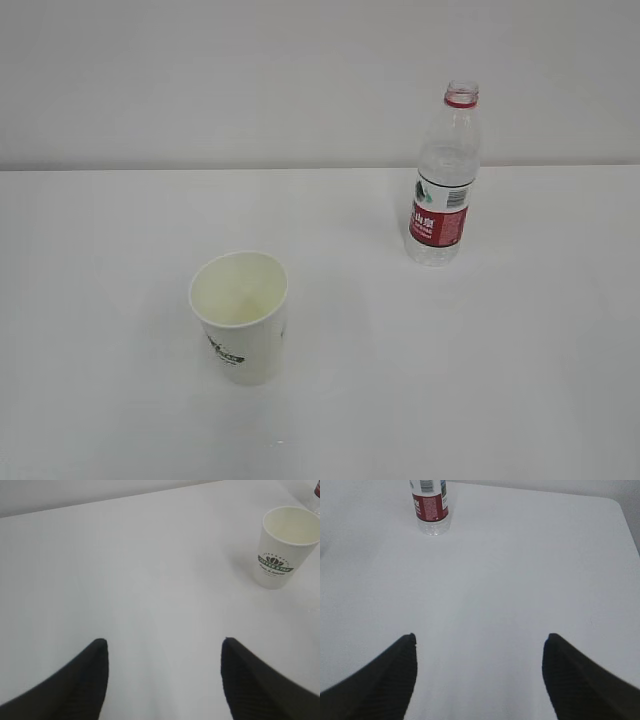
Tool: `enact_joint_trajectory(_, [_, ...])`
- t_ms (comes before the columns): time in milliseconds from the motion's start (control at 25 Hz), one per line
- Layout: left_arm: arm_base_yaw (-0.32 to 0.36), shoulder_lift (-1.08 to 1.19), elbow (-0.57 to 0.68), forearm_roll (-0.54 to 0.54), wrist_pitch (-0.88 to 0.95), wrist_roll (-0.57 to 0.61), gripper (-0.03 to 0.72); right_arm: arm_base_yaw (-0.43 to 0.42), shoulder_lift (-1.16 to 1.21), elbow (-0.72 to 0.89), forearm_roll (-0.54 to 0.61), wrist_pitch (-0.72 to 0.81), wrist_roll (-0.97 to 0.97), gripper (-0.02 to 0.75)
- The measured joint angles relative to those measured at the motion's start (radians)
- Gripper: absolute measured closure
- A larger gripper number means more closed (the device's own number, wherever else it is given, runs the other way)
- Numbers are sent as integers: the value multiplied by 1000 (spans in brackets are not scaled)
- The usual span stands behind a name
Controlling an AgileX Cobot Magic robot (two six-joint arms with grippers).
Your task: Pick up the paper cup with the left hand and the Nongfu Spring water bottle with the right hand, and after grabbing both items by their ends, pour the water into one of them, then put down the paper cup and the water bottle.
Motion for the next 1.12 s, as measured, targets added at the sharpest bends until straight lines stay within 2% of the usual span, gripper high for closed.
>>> enact_joint_trajectory(920, [0,0,0,0,0,0,174,0,0,0,2,-2,0,150])
enact_joint_trajectory(1120, [0,0,-23,0,-86,0,174,0,0,-24,66,-71,0,150])
